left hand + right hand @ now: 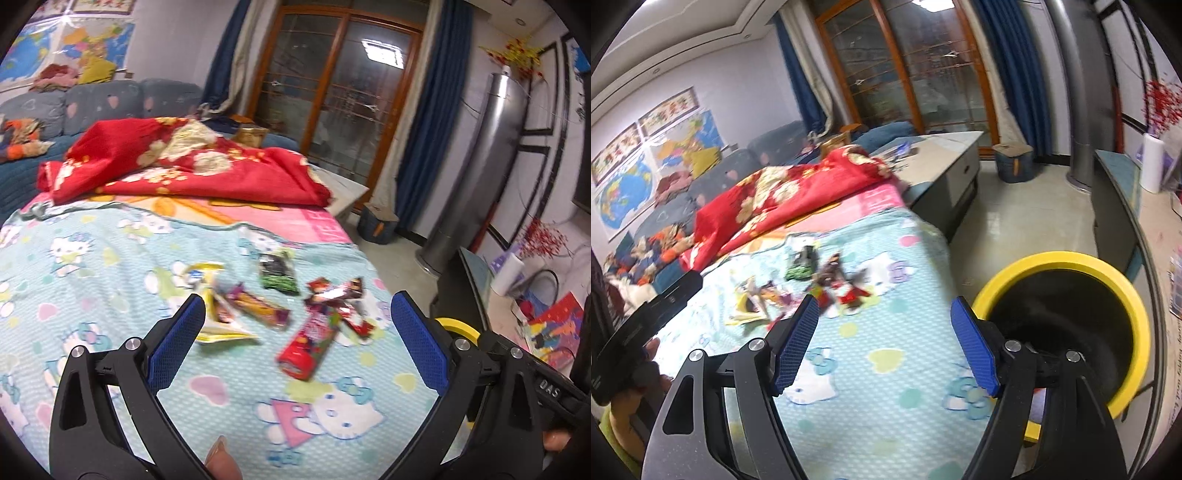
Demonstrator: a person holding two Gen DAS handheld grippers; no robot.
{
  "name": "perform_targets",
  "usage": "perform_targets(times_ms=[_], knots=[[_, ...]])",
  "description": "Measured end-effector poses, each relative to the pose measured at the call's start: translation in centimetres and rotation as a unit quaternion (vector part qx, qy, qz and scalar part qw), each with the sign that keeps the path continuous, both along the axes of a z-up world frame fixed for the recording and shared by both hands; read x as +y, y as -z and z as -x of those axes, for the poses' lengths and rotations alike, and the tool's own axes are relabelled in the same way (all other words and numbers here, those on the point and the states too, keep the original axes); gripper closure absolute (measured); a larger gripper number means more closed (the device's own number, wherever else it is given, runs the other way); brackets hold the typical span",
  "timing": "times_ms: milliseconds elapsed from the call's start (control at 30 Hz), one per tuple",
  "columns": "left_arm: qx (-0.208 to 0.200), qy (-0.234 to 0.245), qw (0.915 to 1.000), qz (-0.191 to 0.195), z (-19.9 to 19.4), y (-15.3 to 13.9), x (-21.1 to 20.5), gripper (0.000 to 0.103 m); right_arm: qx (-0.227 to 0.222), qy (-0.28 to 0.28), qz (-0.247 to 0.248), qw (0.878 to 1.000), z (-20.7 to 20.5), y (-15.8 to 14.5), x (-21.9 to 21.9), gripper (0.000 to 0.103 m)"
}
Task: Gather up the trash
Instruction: 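Move both open grippers back over the candy on the bed, then grasp the yellow-white snack packet with the left gripper while the right grasps the candy tube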
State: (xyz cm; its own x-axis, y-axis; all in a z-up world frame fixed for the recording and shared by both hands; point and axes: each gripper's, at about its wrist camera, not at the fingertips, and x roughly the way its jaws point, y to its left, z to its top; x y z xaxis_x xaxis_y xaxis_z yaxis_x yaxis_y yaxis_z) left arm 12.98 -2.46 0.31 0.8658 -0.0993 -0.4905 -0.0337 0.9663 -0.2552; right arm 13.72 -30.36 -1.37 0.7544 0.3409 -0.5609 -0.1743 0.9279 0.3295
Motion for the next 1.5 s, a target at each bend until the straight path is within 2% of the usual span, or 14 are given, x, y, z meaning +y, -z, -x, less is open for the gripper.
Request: perform_targets(times_ms=[333,767,967,1100,1167,1300,1400,1500], knots=[[0.015,-0.058,0.9981,0.015,0.1,0.6,5.4,0.011,0.013,-0.06,0.012,0.998,-2.1,0.2,6.2,0.032],[0.029,-0.097,0.9945,0.029,-0.1,2.1,9.3,0.011,0.011,-0.095,0.03,0.995,-4.3,0.2,10.7,0.032],[0.045,-0.102,0.9933,0.03,-0.6,3.0,10.2,0.011,0.026,-0.102,0.05,0.993,-5.7,1.6,12.6,0.032],[0.063,-0.092,0.9931,0.037,-1.7,4.0,10.3,0.011,0.06,-0.094,0.052,0.992,-7.5,3.6,13.6,0.032],[0.074,-0.08,0.9931,0.044,-2.4,4.5,10.0,0.021,0.09,-0.089,0.035,0.991,-8.6,4.9,13.8,0.035],[0.102,-0.053,0.9907,0.073,-4.1,5.9,9.3,0.037,0.136,-0.085,0.004,0.987,-10.1,7.0,14.0,0.055],[0.122,-0.036,0.9877,0.091,-5.4,7.1,8.5,0.043,0.138,-0.088,-0.011,0.986,-10.2,7.7,14.1,0.056],[0.151,-0.029,0.9823,0.108,-6.6,8.8,8.0,0.063,0.132,-0.089,-0.011,0.987,-9.7,7.7,14.1,0.059]])
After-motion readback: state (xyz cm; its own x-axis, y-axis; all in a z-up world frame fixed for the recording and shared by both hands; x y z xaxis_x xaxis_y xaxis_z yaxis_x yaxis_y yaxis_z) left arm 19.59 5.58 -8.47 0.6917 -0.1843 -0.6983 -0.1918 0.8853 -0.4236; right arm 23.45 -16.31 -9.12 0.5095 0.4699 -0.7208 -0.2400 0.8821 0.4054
